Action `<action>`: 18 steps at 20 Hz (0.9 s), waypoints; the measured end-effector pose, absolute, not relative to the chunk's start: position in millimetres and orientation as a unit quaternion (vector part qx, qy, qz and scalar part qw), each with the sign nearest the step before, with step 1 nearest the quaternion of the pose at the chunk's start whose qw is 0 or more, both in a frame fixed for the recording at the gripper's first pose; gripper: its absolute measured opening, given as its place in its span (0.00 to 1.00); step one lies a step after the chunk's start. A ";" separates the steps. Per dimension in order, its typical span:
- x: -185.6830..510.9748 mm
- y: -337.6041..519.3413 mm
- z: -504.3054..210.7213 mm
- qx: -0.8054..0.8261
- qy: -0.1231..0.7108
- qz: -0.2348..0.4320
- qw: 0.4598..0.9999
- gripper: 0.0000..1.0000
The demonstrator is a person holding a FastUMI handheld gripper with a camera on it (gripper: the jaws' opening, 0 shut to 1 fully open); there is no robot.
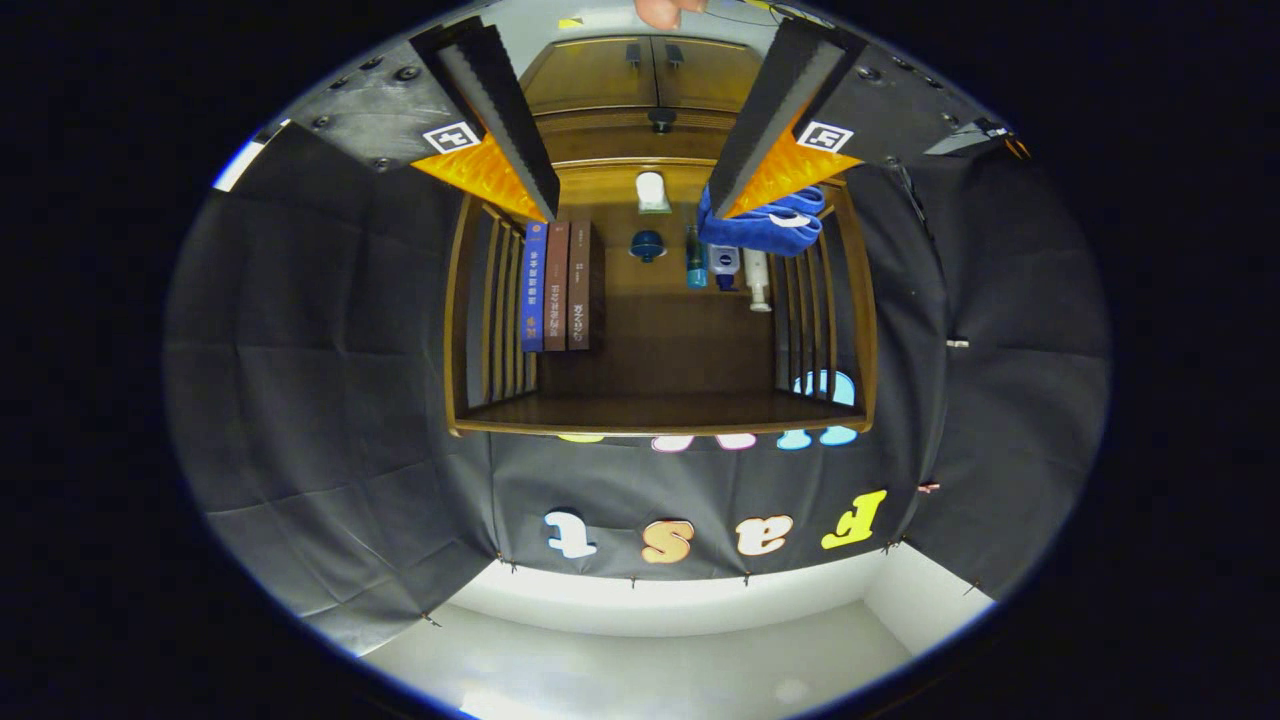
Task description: Pull open the drawer, take out the items inside it, and place them on the countertop above the cabinet.
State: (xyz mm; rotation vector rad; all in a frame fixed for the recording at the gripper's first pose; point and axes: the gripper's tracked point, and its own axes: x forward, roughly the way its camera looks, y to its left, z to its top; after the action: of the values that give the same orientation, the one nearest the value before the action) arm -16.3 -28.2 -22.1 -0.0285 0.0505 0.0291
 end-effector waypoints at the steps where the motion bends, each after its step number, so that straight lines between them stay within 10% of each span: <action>1: -16.1 -29.7 -23.0 -0.021 0.027 0.012 0.999 0.99; 18: -16.3 -20.3 -27.1 -0.024 0.033 0.016 0.999 0.99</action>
State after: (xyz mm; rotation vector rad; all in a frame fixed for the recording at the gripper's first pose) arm -16.3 -20.3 -27.1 -0.0476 0.0669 0.0326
